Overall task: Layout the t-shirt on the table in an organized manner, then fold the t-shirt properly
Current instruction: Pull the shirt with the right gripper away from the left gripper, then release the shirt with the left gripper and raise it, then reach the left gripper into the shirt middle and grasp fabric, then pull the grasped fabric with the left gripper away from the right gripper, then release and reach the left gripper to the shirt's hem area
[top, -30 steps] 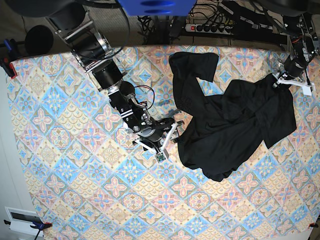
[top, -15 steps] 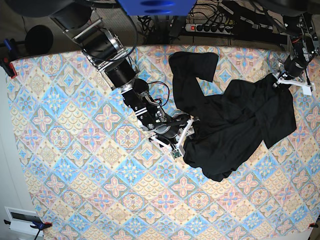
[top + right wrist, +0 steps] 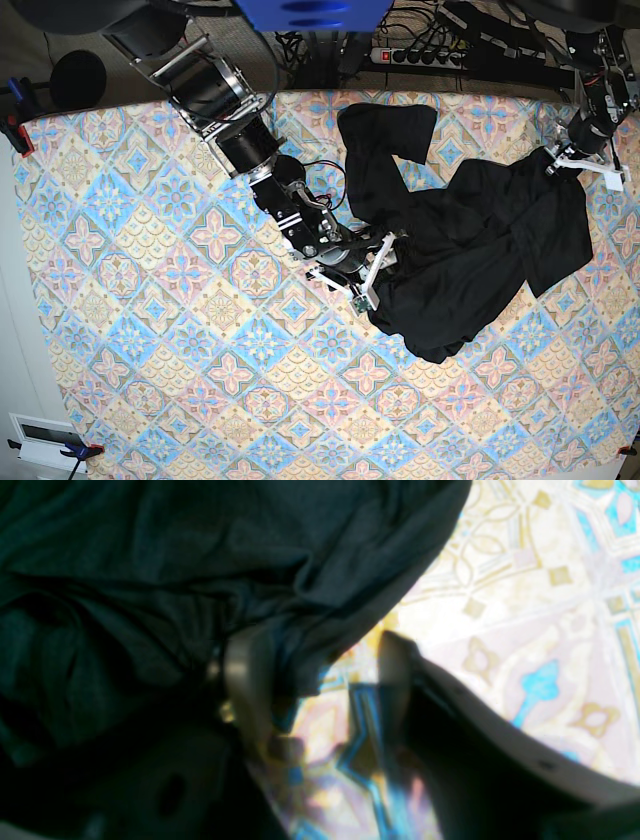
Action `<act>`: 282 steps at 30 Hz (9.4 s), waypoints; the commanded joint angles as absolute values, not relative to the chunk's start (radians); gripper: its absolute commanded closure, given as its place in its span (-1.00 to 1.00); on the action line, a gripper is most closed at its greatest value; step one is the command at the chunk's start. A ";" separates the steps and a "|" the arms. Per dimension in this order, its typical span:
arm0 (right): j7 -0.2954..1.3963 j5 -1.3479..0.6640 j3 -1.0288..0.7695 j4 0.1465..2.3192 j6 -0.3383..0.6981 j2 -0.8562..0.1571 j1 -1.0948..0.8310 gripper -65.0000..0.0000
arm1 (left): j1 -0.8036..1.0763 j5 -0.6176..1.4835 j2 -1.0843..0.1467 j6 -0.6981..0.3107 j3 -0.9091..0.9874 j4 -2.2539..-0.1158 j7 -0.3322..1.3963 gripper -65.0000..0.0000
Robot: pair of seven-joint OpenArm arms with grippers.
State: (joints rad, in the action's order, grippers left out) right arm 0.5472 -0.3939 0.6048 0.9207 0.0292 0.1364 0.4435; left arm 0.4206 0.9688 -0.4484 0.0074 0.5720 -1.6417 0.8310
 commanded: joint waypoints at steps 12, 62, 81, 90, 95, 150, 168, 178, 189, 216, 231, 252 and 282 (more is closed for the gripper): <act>0.619 -0.403 0.595 1.075 0.035 0.143 0.461 1.00 | 0.410 0.975 -0.466 0.001 0.581 -1.656 0.812 0.19; 0.645 -0.817 -0.070 1.564 0.031 -0.616 0.127 1.00 | -0.183 0.746 -0.236 -0.001 0.010 -1.515 0.817 0.18; 0.644 -0.817 -0.048 1.475 0.031 -0.613 0.134 1.00 | -0.260 0.590 -0.357 -0.001 -0.035 -1.379 0.817 1.00; 0.618 -0.817 -0.050 1.443 0.031 -0.613 0.136 1.00 | -0.041 0.894 -0.613 -0.001 0.116 -1.543 0.812 1.00; 0.618 -0.817 -0.050 1.445 0.031 -0.613 0.136 1.00 | -0.036 0.952 -0.596 -0.001 0.111 -1.544 0.816 0.98; 0.618 -0.817 -0.050 1.461 0.031 -0.578 0.117 1.00 | -0.303 0.714 -0.246 0.005 -0.120 -1.423 0.874 0.61; 0.619 -0.817 -0.050 1.452 0.031 -0.578 0.117 1.00 | -0.463 0.504 -0.125 0.005 -0.341 -1.084 0.759 -0.02; 0.619 -0.817 -0.050 1.425 0.031 -0.578 0.119 1.00 | -0.464 0.475 -0.163 0.004 -0.338 -1.081 0.835 0.63; 0.618 -0.817 -0.051 1.386 0.031 -0.578 0.168 1.00 | -0.421 0.486 -0.286 0.001 -0.335 -1.090 0.839 1.00; 0.618 -0.817 -0.196 1.273 0.028 -0.581 0.213 1.00 | 0.074 0.809 -0.727 -0.001 0.113 -1.581 0.837 1.00; 0.621 -0.817 -0.197 1.276 0.028 -0.579 0.208 1.00 | 0.094 0.734 -0.737 -0.001 0.397 -1.527 0.842 1.00; 0.624 -0.817 -0.189 1.285 0.028 -0.576 0.205 1.00 | -0.223 0.736 -0.595 0.001 0.271 -1.383 0.843 0.17; 0.624 -0.816 -0.199 1.287 0.028 -0.576 0.183 1.00 | -0.575 0.424 -0.188 0.001 -0.440 -0.877 0.727 0.51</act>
